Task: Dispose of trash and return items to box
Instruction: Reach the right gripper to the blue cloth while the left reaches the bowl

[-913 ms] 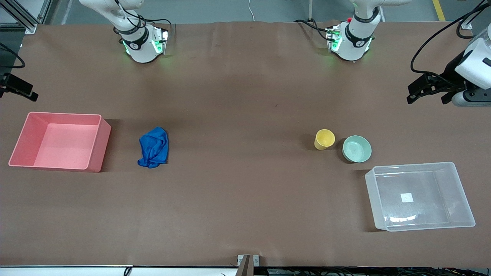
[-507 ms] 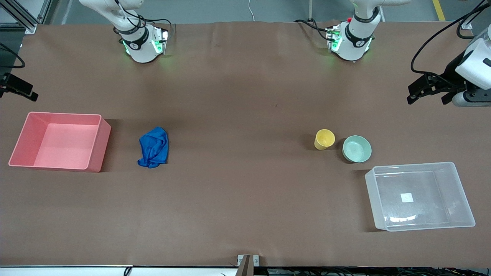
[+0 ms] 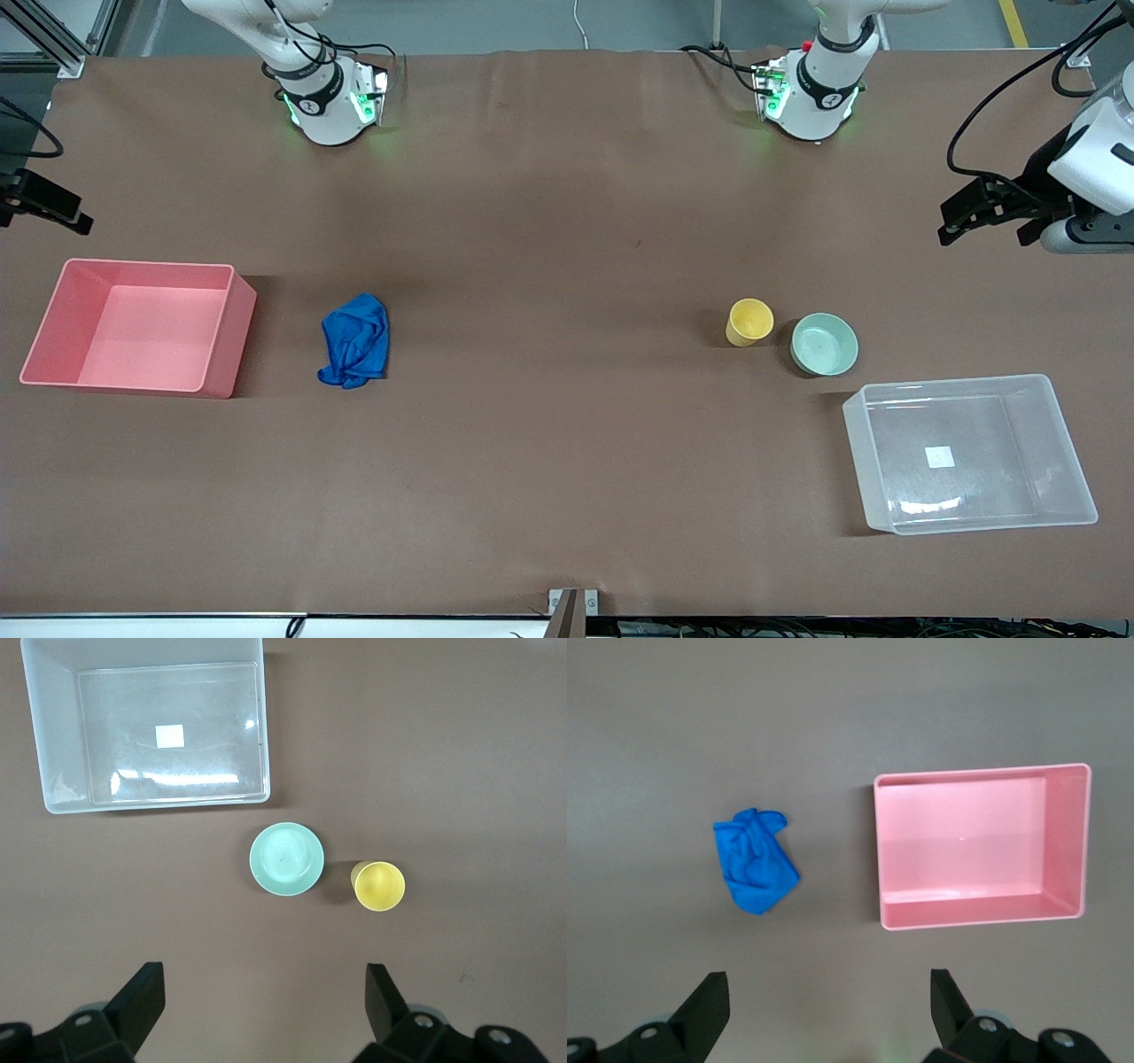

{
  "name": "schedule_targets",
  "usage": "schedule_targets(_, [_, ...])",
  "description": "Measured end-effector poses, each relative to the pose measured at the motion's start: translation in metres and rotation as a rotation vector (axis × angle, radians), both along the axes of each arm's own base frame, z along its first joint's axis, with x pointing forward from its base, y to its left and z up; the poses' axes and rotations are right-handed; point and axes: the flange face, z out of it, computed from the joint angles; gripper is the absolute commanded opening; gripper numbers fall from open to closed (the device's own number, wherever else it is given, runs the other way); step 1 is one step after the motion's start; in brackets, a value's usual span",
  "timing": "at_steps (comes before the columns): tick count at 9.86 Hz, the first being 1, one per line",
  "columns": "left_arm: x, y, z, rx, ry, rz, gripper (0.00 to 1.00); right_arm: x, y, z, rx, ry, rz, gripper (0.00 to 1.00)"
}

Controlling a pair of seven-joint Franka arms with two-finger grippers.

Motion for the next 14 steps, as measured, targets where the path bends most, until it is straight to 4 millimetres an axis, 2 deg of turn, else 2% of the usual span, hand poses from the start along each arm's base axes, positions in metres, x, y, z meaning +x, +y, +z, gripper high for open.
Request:
schedule_targets(1, [0.004,0.003,-0.011,0.0,-0.001,0.005,0.99,0.013,0.027,-0.022,-0.001,-0.01,-0.046,1.0])
schedule_targets(2, [0.007,0.004,-0.028,0.0,0.001,0.008,0.99,0.027,0.061,-0.06,0.002,-0.01,-0.077,1.0])
schedule_targets(3, [0.011,0.004,-0.052,0.0,0.002,0.009,0.99,0.04,0.089,-0.109,0.008,-0.005,-0.082,1.0])
schedule_targets(4, [0.013,0.004,-0.081,0.0,-0.001,0.012,0.99,0.048,0.105,-0.162,0.014,-0.007,-0.074,1.0])
schedule_targets(6, [0.011,0.006,-0.137,0.0,-0.003,0.017,0.97,0.047,0.108,-0.267,0.024,-0.031,-0.061,1.0])
schedule_targets(7, [0.01,0.009,-0.163,0.0,-0.002,0.021,0.97,0.041,0.108,-0.311,0.01,-0.036,-0.039,1.0])
schedule_targets(8, [0.01,0.014,-0.188,0.0,0.0,0.016,0.97,0.036,0.108,-0.346,0.0,-0.038,-0.016,1.0])
schedule_targets(10, [0.016,0.03,-0.238,0.0,0.004,-0.001,0.97,0.025,0.111,-0.394,0.007,-0.043,0.006,1.0])
schedule_targets(12, [0.023,0.043,-0.287,-0.002,0.016,0.002,0.97,0.02,0.116,-0.42,0.016,-0.03,0.016,1.0])
schedule_targets(14, [0.025,0.042,-0.332,-0.006,0.032,0.003,0.97,0.014,0.121,-0.44,0.027,-0.033,0.024,0.97])
